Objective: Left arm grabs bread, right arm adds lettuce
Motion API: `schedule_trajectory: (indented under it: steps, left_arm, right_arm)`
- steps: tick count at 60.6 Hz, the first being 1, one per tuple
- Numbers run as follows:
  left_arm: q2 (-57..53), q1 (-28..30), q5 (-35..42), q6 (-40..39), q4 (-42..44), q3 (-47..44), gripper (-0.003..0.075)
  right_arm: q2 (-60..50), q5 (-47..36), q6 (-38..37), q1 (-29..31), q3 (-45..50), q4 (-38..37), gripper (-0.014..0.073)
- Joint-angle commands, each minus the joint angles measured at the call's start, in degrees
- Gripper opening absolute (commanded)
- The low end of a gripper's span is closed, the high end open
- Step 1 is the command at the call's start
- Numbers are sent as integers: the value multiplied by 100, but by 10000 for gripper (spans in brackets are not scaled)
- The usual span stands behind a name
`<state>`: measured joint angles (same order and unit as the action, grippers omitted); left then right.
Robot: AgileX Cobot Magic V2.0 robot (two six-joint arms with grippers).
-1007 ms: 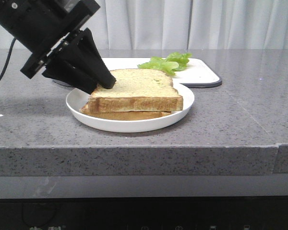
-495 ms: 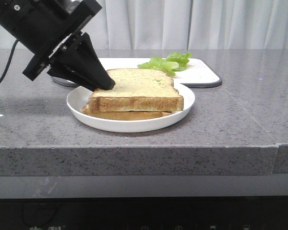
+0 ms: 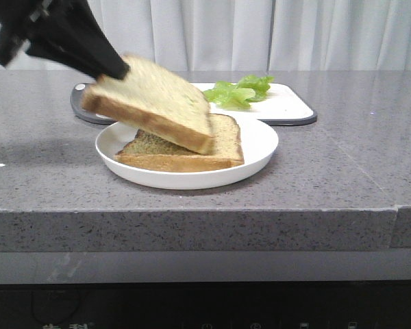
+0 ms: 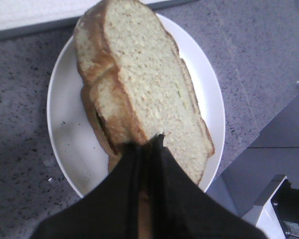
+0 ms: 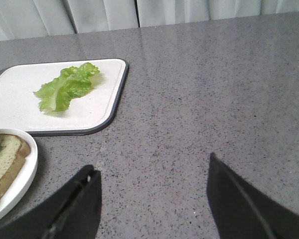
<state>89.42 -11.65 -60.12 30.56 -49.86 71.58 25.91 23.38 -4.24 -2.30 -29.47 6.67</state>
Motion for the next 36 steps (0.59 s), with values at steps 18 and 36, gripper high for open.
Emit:
schedule_trajectory:
  steps: [18, 36]
  left_arm:
    - [-1803, 639, -149, 273, -215, -528, -20]
    - [-2982, 1080, -170, 273, -93, -1391, -20]
  right_arm:
    - [524, 108, 13, 27, -668, 176, 477]
    - [2101, 1151, 1238, 27, -2017, 1129, 477]
